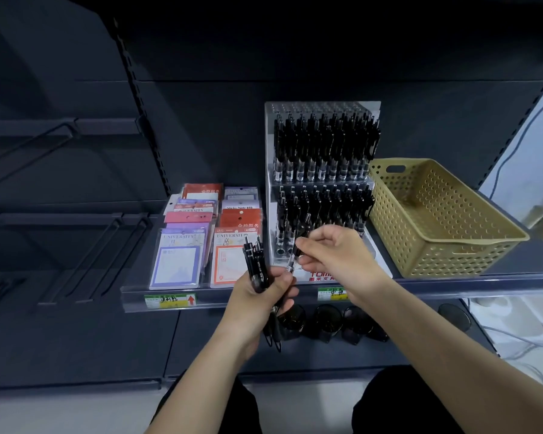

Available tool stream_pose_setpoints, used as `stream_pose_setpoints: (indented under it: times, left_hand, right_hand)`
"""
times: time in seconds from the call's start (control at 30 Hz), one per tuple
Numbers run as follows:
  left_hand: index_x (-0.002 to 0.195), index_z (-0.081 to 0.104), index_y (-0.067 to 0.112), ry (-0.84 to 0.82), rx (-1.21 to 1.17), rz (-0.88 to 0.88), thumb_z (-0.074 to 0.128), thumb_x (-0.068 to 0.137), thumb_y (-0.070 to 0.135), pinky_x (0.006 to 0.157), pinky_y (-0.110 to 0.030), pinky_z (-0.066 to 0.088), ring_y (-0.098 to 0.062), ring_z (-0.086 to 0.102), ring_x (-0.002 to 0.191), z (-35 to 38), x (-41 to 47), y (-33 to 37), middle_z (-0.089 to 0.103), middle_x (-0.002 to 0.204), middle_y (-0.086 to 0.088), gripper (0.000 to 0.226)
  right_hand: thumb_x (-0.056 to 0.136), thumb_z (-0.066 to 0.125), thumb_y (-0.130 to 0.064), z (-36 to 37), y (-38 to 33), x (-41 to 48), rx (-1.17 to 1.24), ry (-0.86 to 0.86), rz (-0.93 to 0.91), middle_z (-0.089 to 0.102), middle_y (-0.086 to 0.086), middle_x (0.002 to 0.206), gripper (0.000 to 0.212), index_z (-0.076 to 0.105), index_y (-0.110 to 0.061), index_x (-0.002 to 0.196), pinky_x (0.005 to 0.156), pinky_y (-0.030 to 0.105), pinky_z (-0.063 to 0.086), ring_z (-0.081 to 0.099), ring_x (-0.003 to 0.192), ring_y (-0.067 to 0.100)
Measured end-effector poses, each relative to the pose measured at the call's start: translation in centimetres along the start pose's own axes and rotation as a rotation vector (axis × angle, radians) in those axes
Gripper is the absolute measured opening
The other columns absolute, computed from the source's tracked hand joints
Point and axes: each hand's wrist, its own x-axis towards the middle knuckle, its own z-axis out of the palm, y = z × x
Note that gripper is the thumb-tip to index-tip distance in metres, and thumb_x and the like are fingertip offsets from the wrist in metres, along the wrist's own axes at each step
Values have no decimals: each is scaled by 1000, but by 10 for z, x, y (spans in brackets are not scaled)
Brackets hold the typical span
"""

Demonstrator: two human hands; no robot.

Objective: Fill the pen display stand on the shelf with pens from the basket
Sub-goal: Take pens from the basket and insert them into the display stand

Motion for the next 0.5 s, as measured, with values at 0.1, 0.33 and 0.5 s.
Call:
stream_pose_setpoints:
  times: [0.1,0.33,0.5]
  left_hand:
    - [84,61,10,17,31,21,58,89,8,71,-30,56,-16,65,76,-3,1,-1,68,78,-5,7]
    - [95,68,13,142,34,26,61,88,22,60,-23,52,-9,53,65,-13,6,3,54,69,3,13]
    - [91,66,21,167,7,-13,63,88,29,56,-25,37,-10,40,47,-16,5,7,42,58,3,9]
  right_hand:
    - [88,62,-11,-5,-7,2,-58,-8,-12,67,7,76,6,64,-6,85,66,19,56,67,68,11]
    - [89,63,-19,-28,-42,22,-244,356,-345,70,-2,76,6,66,-16,85,70,26,58,69,73,12]
    - [91,61,-20,-15,-23,35,-463,341,-396,69,0,76,13,69,-10,89,42,11,40,55,52,6]
